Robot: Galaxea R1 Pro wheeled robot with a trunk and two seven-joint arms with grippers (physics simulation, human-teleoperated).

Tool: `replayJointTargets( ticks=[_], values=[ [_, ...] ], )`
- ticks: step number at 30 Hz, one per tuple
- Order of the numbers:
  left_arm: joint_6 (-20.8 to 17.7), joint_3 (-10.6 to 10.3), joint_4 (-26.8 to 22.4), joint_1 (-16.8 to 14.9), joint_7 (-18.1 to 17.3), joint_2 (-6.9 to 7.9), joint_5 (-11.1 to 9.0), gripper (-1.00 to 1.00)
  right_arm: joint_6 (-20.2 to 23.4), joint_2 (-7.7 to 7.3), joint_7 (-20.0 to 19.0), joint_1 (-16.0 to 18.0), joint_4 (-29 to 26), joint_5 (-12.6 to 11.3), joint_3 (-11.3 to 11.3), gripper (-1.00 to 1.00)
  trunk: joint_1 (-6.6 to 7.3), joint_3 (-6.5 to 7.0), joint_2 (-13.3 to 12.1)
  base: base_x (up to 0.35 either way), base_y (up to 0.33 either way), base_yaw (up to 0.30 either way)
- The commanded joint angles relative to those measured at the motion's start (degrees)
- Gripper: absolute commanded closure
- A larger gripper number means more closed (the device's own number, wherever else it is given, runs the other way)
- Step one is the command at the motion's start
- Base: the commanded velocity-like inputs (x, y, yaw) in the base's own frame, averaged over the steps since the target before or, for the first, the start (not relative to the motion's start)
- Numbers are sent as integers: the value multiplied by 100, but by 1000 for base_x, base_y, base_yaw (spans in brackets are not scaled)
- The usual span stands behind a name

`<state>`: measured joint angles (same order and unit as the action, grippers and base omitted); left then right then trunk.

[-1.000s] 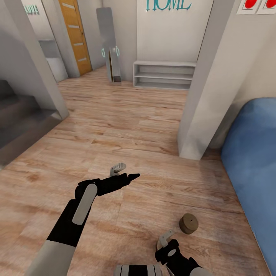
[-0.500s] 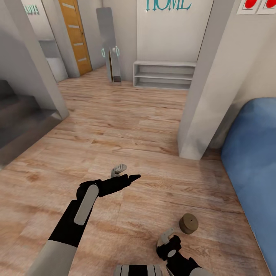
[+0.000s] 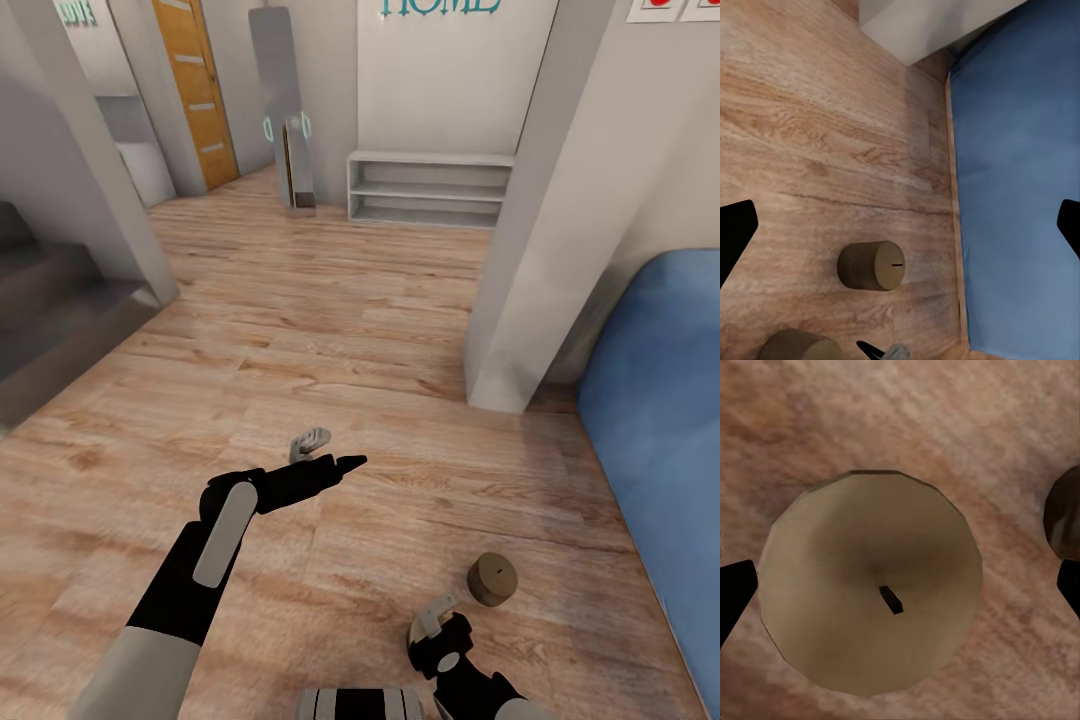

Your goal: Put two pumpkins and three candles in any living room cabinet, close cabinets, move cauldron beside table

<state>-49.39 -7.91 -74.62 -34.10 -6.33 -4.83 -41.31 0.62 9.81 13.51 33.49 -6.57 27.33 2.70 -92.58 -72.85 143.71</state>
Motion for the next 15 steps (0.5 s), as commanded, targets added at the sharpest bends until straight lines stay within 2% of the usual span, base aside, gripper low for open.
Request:
replayJointTargets(
  ticks=[1,9,15],
  values=[
    [0,0,0,0,0,0,0,-100,-24,1,-2,0,2,3,1,-100,0,0,0,0,0,0],
    [48,0,73,95,0,43,17,-100,-19,-31,-5,52,10,-2,1,-100,0,0,0,0,0,0],
    [241,0,79,157,23,69,24,-100,30,-38,-9,61,29,6,28,-100,0,0,0,0,0,0]
  ],
)
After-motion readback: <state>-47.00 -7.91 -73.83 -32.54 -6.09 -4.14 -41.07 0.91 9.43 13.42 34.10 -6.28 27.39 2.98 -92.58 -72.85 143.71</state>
